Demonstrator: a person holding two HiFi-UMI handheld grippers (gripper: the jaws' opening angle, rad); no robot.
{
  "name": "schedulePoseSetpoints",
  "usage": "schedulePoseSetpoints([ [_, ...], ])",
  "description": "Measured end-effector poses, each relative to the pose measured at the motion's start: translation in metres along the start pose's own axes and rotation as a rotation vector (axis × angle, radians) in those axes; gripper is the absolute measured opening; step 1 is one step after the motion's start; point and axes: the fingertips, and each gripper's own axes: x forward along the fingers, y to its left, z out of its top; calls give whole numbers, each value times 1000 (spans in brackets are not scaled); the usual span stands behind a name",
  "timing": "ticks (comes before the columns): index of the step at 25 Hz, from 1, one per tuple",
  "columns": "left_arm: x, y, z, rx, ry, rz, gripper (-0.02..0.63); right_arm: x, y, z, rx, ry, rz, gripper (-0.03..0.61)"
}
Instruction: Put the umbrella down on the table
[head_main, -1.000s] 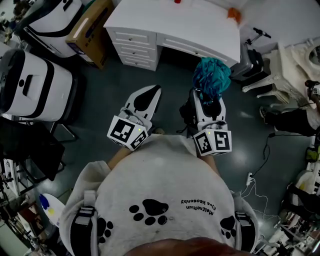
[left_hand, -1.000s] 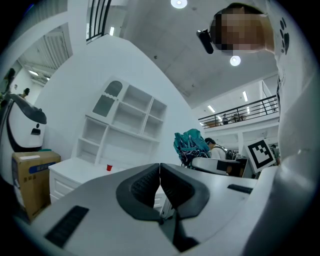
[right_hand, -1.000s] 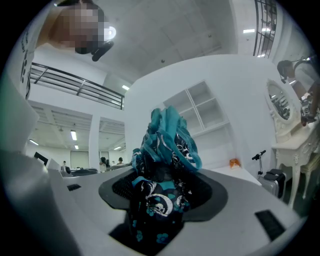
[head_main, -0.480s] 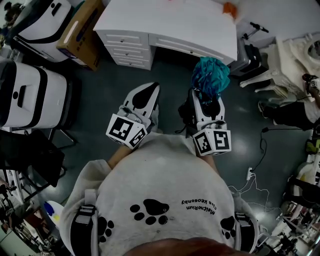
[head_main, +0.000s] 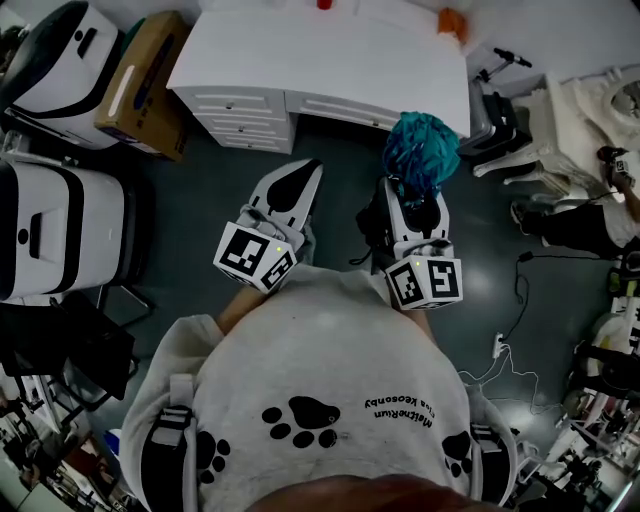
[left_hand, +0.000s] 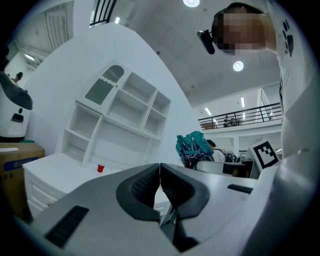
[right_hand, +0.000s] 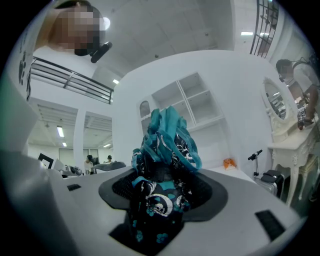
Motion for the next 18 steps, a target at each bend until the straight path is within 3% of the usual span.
schedulePoseSetpoints([
  [8,53,74,26,-9,2,-37,18,84,-1,11,-17,-13,-27,273],
  [18,116,117,30,-25,29,-146,18,152,-24,12,-9,-28,-103,273],
])
